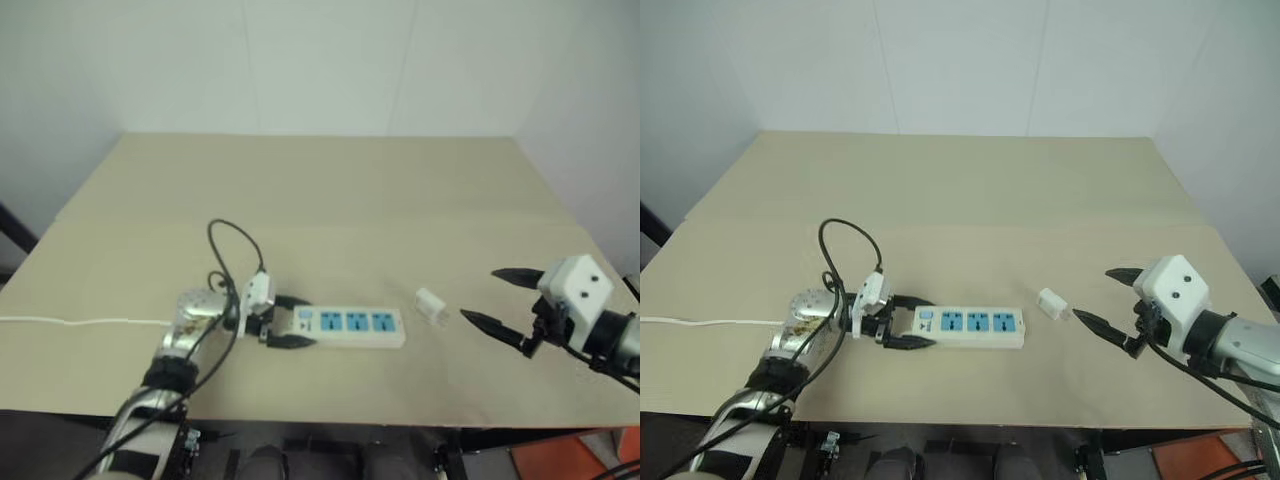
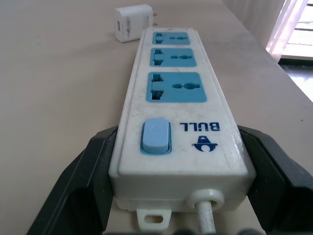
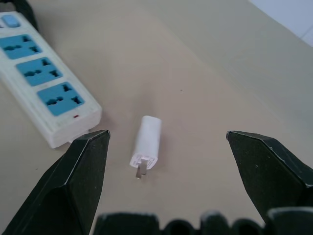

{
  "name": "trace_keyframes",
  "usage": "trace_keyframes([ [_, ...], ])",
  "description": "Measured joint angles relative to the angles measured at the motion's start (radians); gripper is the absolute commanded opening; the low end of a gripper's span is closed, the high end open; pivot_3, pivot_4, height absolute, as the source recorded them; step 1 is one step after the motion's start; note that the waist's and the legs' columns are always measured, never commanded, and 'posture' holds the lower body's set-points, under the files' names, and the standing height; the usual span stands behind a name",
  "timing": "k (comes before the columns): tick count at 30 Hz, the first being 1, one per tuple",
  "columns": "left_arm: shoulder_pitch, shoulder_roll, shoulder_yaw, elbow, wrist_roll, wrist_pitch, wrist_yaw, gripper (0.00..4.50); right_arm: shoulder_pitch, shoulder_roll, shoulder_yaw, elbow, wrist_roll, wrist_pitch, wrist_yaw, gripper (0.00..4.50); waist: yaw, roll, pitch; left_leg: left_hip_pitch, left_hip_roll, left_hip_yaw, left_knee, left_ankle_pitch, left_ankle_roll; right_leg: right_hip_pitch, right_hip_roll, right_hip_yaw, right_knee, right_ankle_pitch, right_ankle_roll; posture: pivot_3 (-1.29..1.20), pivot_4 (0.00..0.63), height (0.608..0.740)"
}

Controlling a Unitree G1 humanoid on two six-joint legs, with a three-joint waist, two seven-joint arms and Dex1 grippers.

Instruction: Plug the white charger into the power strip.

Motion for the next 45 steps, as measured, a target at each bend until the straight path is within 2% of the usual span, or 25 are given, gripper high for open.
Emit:
trace_keyframes([
  [6,0.015,0.014,-0.013,-0.017,0.000,-0.017,0.014,3.27,-0.126,-0.032,0.069,0.005,-0.003,0.166,-0.091,4.50,-0.001,0.000,0.000,0.000,0.000,0.000,0.000,0.000,0.000,0.000,0.000,0.000,0.000,0.000,0.000,0.00,0.150,0.740],
  [14,-0.004,0.017,-0.035,0.010,-0.003,-0.050,0.006,3.27,-0.435,-0.070,0.226,0.032,0.045,0.589,-0.190,4.50,0.000,0.000,0.000,0.000,0.000,0.000,0.000,0.000,0.001,-0.001,0.000,0.000,-0.001,0.000,0.000,0.00,0.150,0.740],
  [18,-0.005,0.017,-0.037,0.018,-0.004,-0.058,0.015,3.27,-0.722,-0.062,0.385,0.113,0.091,0.896,-0.203,4.50,-0.002,0.002,0.000,0.000,0.000,0.000,0.000,0.000,0.001,-0.001,0.000,0.000,0.000,0.000,-0.001,0.00,0.150,0.740],
  [23,-0.001,0.010,-0.041,0.016,-0.005,-0.068,0.022,3.27,-0.940,-0.051,0.588,0.246,0.119,1.071,-0.203,4.50,0.003,0.003,0.000,-0.002,0.000,0.000,0.000,-0.001,0.001,-0.002,-0.001,-0.002,-0.001,0.000,-0.001,0.00,0.150,0.740],
  [27,0.001,0.006,-0.041,0.020,-0.005,-0.083,0.026,3.27,-1.033,-0.090,0.763,0.321,0.132,1.092,-0.163,4.50,0.004,0.004,0.000,-0.002,0.000,0.000,0.000,-0.001,0.001,-0.003,-0.002,-0.002,-0.001,0.000,-0.001,0.00,0.150,0.740],
  [35,0.010,0.005,-0.040,0.020,-0.008,-0.084,0.028,3.27,-1.138,-0.092,0.993,0.425,0.108,1.063,-0.077,4.50,0.000,0.007,-0.001,-0.002,0.000,0.000,0.000,-0.001,0.001,-0.003,-0.001,-0.002,-0.001,0.000,-0.001,0.00,0.150,0.740],
  [45,0.020,0.003,-0.039,0.013,-0.014,-0.091,0.034,3.27,-1.211,-0.001,1.130,0.577,0.019,0.956,0.010,4.50,0.001,0.009,-0.001,-0.004,0.000,0.000,0.000,-0.001,0.001,-0.005,-0.002,-0.002,-0.001,0.000,-0.001,0.00,0.150,0.740],
])
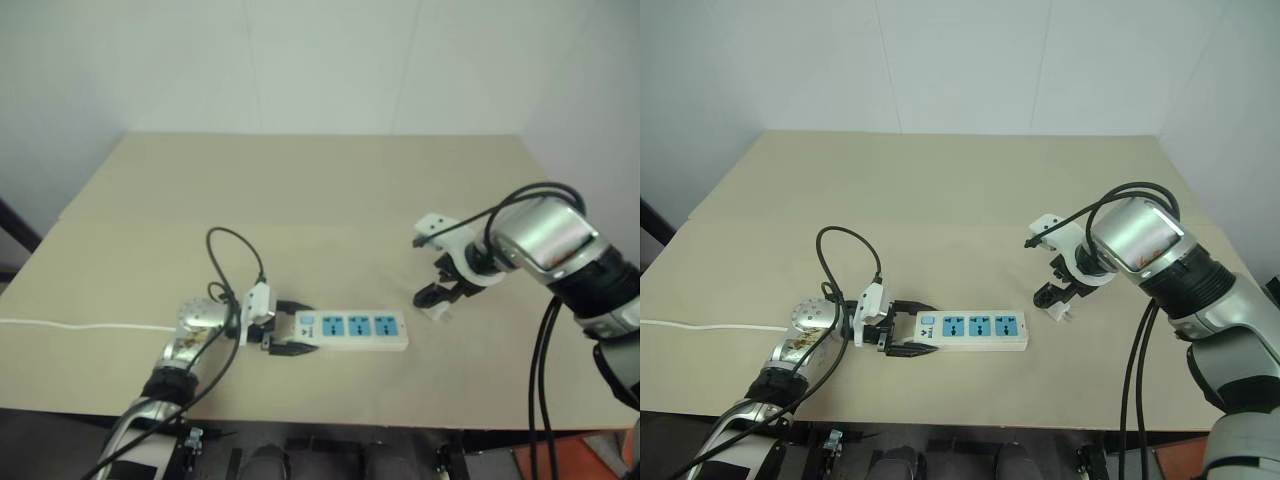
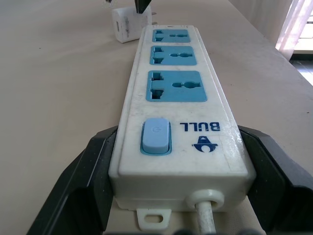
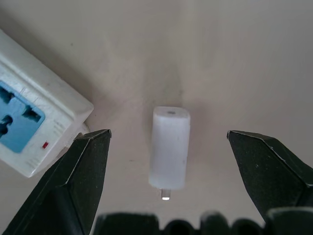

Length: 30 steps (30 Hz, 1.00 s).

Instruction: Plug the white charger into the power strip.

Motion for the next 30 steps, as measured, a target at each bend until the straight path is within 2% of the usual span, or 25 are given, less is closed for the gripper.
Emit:
trace_keyframes([
  [21,0.044,0.014,0.000,-0.028,-0.019,-0.033,0.026,3.27,0.024,0.119,0.061,0.236,-0.190,-0.150,0.094,4.50,-0.006,0.005,-0.002,-0.002,0.000,0.000,0.000,0.000,0.001,-0.003,0.000,0.000,0.000,0.000,0.000,0.00,0.150,0.740],
  [24,0.040,0.014,-0.001,-0.016,-0.021,-0.038,0.024,3.27,0.026,0.128,0.058,0.247,-0.212,-0.156,0.097,3.95,-0.007,0.006,-0.003,-0.001,0.000,0.000,0.000,0.000,0.001,-0.002,0.000,0.000,0.000,0.000,0.000,0.00,0.150,0.740],
  [30,0.036,0.014,-0.001,0.000,-0.021,-0.044,0.020,3.27,0.034,0.152,0.043,0.248,-0.233,-0.156,0.102,2.04,-0.011,0.007,-0.004,0.003,0.000,0.000,0.000,0.000,0.001,0.002,0.000,0.000,0.000,0.000,0.000,0.00,0.150,0.740],
])
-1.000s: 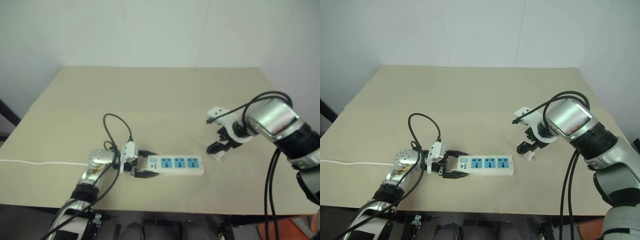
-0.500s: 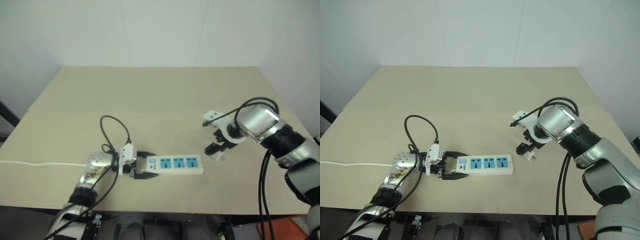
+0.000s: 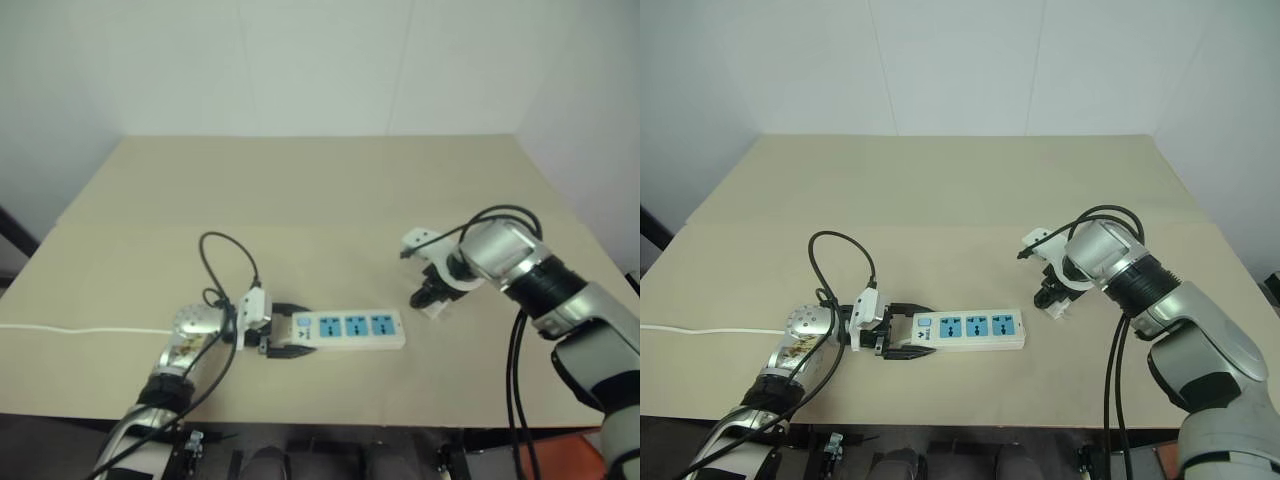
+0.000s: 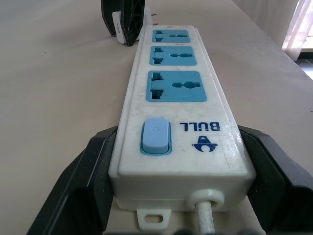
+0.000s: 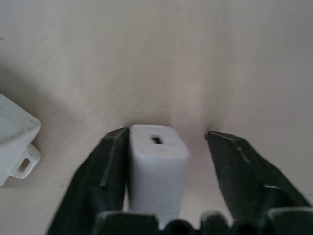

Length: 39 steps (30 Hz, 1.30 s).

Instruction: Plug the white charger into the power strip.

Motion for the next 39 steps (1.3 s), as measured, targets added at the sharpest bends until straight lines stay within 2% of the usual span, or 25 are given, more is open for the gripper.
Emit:
trace_keyframes([
  [3,-0.001,0.002,0.000,-0.007,-0.001,0.007,-0.001,3.27,0.013,0.004,-0.020,-0.013,-0.005,0.003,-0.001,1.14,-0.002,0.000,0.000,0.001,0.000,0.000,0.000,0.000,0.000,0.001,0.000,0.000,0.000,0.000,0.000,0.00,0.150,0.740],
  [8,0.001,0.012,-0.001,-0.020,-0.002,0.015,-0.003,3.27,0.064,0.004,-0.127,-0.065,-0.002,0.013,-0.050,1.13,-0.009,0.000,0.000,-0.001,0.000,0.000,0.000,0.000,0.000,0.000,0.000,0.000,0.000,0.000,0.000,0.00,0.150,0.740],
  [9,0.001,0.013,-0.002,-0.021,-0.002,0.016,-0.003,3.27,0.080,0.006,-0.184,-0.083,0.001,0.011,-0.072,1.13,-0.010,0.000,0.000,-0.002,0.000,0.000,0.000,0.000,0.000,-0.001,0.000,0.000,0.000,0.000,0.000,0.00,0.150,0.740],
  [12,-0.007,0.017,-0.007,-0.019,-0.002,0.020,-0.004,3.27,0.133,0.037,-0.478,-0.164,0.033,-0.054,-0.170,1.13,-0.010,0.000,0.000,-0.004,0.000,-0.001,-0.001,0.000,0.000,-0.003,0.000,0.000,0.000,0.000,0.000,0.00,0.150,0.740],
  [13,-0.010,0.018,-0.009,-0.017,-0.002,0.026,-0.006,3.27,0.165,0.065,-0.605,-0.212,0.055,-0.119,-0.202,1.13,-0.009,0.000,0.000,-0.004,0.000,-0.002,-0.001,0.000,0.000,-0.002,0.000,-0.001,0.000,0.000,0.000,0.00,0.150,0.740],
  [16,-0.020,0.018,-0.016,-0.007,-0.002,0.031,-0.009,3.27,0.277,0.164,-0.851,-0.342,0.135,-0.268,-0.248,1.13,-0.008,-0.001,0.000,-0.003,0.000,-0.003,-0.001,0.000,0.000,0.000,0.000,-0.002,-0.001,0.000,0.000,0.00,0.150,0.740],
  [18,-0.031,0.018,-0.020,0.008,-0.002,0.030,-0.014,3.27,0.384,0.249,-0.933,-0.435,0.181,-0.346,-0.275,1.13,-0.008,-0.001,-0.001,-0.002,0.000,-0.003,-0.001,0.000,0.000,0.001,0.000,-0.002,-0.001,0.000,0.000,0.00,0.150,0.740],
  [22,-0.045,0.022,-0.021,0.035,-0.002,0.021,-0.018,3.27,0.570,0.370,-0.949,-0.549,0.251,-0.439,-0.290,1.13,-0.013,-0.001,0.000,-0.001,0.000,-0.003,-0.001,0.000,0.000,0.001,0.000,-0.001,0.001,0.000,0.000,0.00,0.150,0.740],
  [26,-0.055,0.027,-0.023,0.056,-0.002,0.009,-0.022,3.27,0.668,0.442,-0.892,-0.601,0.285,-0.635,-0.202,1.13,-0.020,-0.001,0.000,0.002,0.000,-0.003,-0.001,0.000,0.000,0.004,0.001,-0.001,0.001,0.000,0.000,0.00,0.150,0.740],
  [32,-0.067,0.036,-0.022,0.063,-0.002,0.008,-0.028,3.27,0.727,0.458,-0.699,-0.559,0.229,-0.921,-0.034,1.13,-0.023,-0.001,0.000,0.003,0.000,-0.003,-0.001,0.000,0.000,0.004,0.002,-0.001,0.001,0.000,0.000,0.00,0.150,0.740],
  [39,-0.070,0.041,-0.024,0.064,-0.002,0.008,-0.029,3.27,0.732,0.509,-0.614,-0.398,0.173,-1.101,0.003,1.13,-0.022,-0.001,0.000,0.003,0.000,-0.003,-0.001,0.000,0.000,0.004,0.002,-0.001,0.001,0.000,-0.001,0.00,0.150,0.740],
])
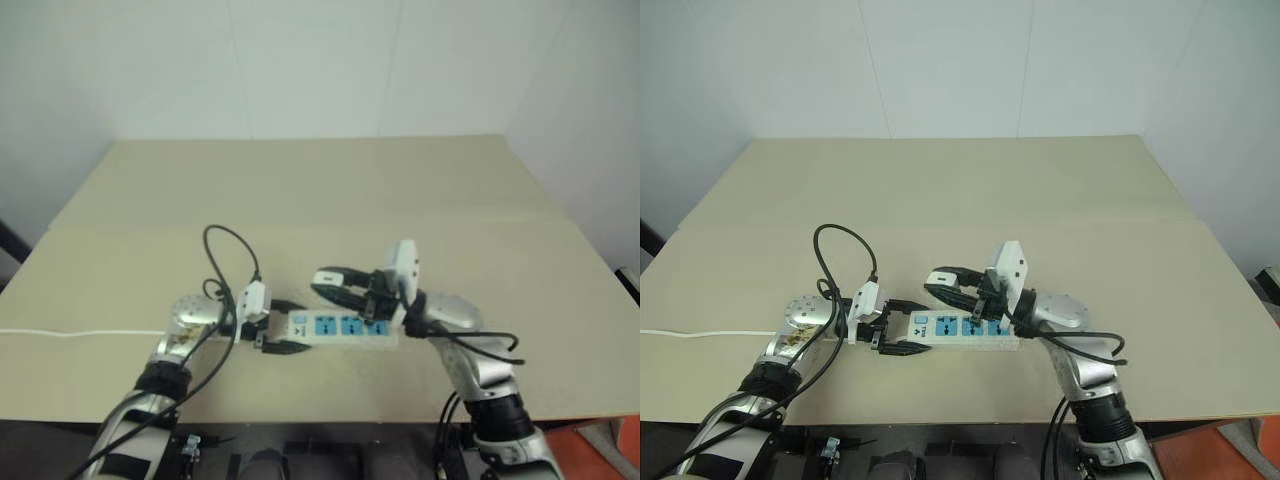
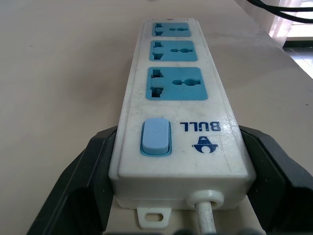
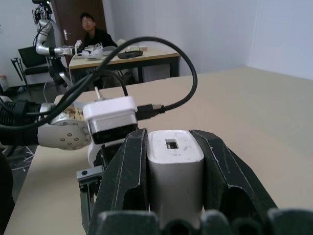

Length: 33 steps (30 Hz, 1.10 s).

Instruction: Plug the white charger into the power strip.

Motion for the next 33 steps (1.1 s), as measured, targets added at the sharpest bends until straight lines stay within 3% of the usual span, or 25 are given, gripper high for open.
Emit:
trace_keyframes([
  [33,-0.025,-0.003,-0.009,0.100,-0.002,-0.122,-0.023,3.27,0.000,0.011,0.046,0.208,-0.019,-0.166,0.072,1.13,-0.003,0.000,0.000,0.004,0.000,0.000,0.000,0.000,0.000,0.002,0.001,0.001,0.001,0.001,-0.001,0.00,0.150,0.740],
])
